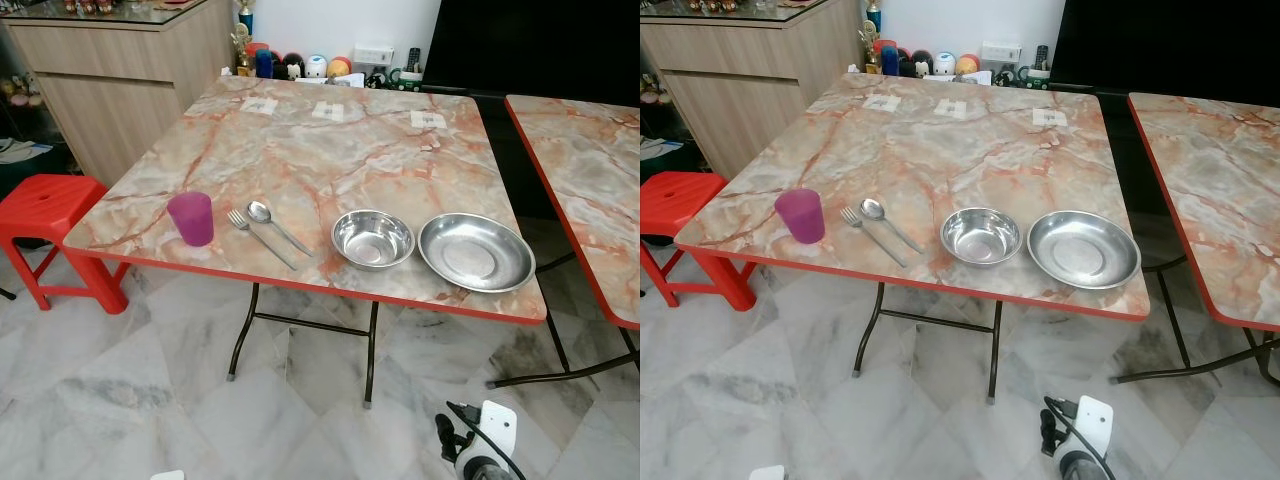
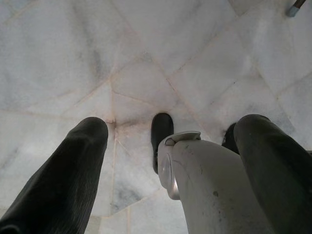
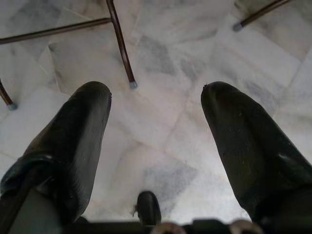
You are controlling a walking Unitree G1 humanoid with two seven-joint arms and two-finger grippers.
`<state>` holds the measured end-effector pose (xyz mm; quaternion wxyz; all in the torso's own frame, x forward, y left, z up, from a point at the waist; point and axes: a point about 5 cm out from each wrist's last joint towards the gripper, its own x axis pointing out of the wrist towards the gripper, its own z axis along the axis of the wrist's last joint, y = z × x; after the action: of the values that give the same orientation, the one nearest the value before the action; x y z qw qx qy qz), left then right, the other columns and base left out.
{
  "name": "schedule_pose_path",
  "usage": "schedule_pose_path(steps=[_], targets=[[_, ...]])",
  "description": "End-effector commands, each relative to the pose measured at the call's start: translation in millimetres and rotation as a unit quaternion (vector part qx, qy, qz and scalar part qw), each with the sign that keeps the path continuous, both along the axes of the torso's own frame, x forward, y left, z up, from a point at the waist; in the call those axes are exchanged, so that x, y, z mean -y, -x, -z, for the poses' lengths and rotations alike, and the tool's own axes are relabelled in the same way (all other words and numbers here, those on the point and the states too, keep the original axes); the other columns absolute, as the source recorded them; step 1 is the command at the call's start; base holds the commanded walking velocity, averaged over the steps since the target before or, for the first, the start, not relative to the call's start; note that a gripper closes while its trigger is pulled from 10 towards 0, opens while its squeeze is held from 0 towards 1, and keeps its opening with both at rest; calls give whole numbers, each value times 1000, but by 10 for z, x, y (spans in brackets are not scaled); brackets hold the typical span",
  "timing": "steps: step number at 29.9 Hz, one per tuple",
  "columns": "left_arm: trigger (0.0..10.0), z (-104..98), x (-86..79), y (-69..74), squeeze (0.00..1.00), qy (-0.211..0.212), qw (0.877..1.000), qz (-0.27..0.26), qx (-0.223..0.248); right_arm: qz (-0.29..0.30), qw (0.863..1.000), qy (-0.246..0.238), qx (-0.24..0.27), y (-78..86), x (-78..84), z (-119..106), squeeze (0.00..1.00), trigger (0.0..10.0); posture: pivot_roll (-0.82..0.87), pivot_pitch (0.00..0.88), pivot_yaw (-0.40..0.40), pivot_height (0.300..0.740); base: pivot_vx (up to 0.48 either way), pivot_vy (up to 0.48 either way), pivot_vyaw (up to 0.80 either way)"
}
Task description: Setting the table
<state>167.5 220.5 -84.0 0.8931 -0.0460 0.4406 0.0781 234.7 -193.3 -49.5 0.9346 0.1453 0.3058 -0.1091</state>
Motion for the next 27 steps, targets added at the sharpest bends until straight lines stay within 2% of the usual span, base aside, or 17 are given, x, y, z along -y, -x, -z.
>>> schedule_pose_path(steps=[1, 4, 5, 7, 11, 16, 22, 24, 27], targets=[[10000, 37, -6, 85, 0, 5, 1000, -4, -14, -4, 1000, 5, -2, 49, 11, 25, 0, 10000, 28, 68, -71, 740, 0, 0, 0], [10000, 38, -8, 86, 0, 3, 1000, 0, -16, -3, 1000, -1, 3, 48, 5, 23, 0, 10000, 19, 70, -69, 740, 0, 0, 0], [10000, 38, -9, 87, 0, 2, 1000, 2, -16, -9, 996, 13, 83, 2, 124, -121, 0, 10000, 23, 73, -70, 740, 0, 0, 0], [10000, 38, -13, 90, 0, 1, 1000, 2, -17, -12, 989, 26, 144, -2, 184, -261, 0, 10000, 22, 73, -71, 740, 0, 0, 0], [10000, 39, -17, 95, 0, 1, 1000, 2, -17, -8, 987, 29, 159, 6, 176, -315, 0, 10000, 17, 74, -71, 740, 0, 0, 0], [10000, 46, -22, 113, 0, -1, 1000, 5, -21, -24, 975, 76, 207, 73, 166, -471, 0, 10000, 16, 75, -69, 740, 0, 0, 0], [10000, 47, -34, 122, 0, -3, 1000, 6, -22, -18, 966, 94, 240, 142, 190, -653, 0, 10000, 11, 73, -66, 740, 0, 0, 0], [10000, 46, -38, 124, 0, -4, 1000, 5, -22, -19, 963, 98, 249, 141, 192, -706, 0, 10000, 7, 71, -63, 740, 0, 0, 0], [10000, 44, -53, 128, 0, -7, 1000, 2, -19, -5, 957, 100, 272, 37, 227, -888, 0, 10000, 0, 65, -58, 740, 0, 0, 0]])
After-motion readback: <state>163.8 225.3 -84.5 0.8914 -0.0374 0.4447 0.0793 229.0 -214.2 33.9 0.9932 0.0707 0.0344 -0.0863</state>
